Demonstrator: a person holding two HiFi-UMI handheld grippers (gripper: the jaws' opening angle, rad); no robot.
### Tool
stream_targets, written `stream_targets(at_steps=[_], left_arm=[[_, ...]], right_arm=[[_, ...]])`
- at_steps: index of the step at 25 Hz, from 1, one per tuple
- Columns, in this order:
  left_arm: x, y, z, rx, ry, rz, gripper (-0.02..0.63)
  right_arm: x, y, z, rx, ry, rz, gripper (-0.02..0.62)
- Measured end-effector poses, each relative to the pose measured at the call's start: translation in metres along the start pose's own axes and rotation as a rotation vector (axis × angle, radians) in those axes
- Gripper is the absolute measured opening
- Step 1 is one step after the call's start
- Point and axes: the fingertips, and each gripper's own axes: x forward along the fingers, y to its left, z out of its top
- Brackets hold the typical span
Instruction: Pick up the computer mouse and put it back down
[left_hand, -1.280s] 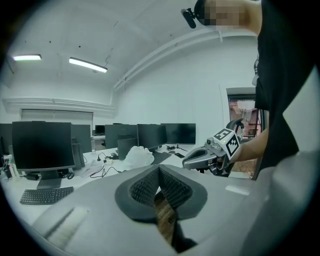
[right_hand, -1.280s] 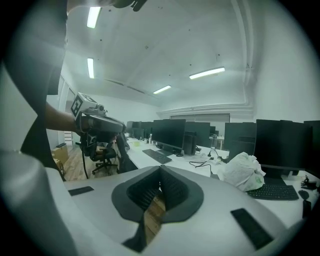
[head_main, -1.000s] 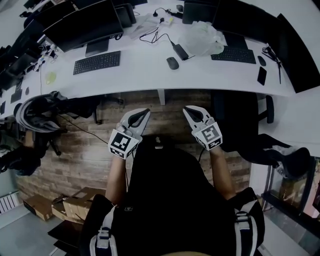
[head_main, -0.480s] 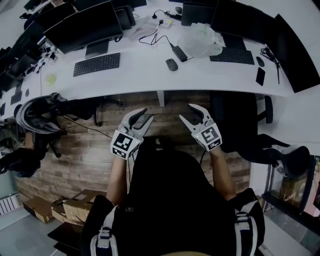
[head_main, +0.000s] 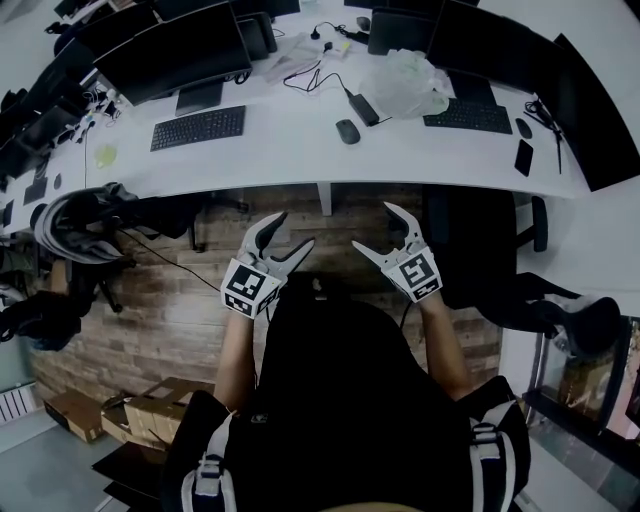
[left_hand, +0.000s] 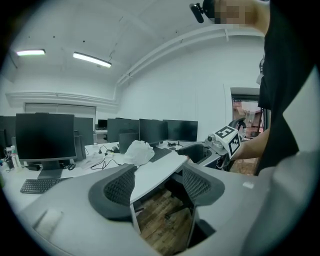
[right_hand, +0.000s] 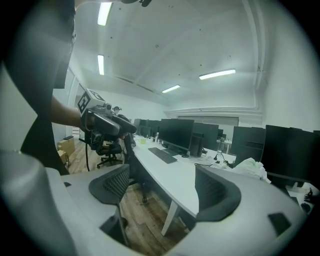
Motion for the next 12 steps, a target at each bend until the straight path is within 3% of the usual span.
stream_targets(at_steps=[12], left_arm=[[-0.0004,0.008,-0.0059,0.001,0.015,-0.016,0.305]], right_arm=[[0.0101,-0.0016,-0.0013,0.015,0.001,-0.011,0.387]])
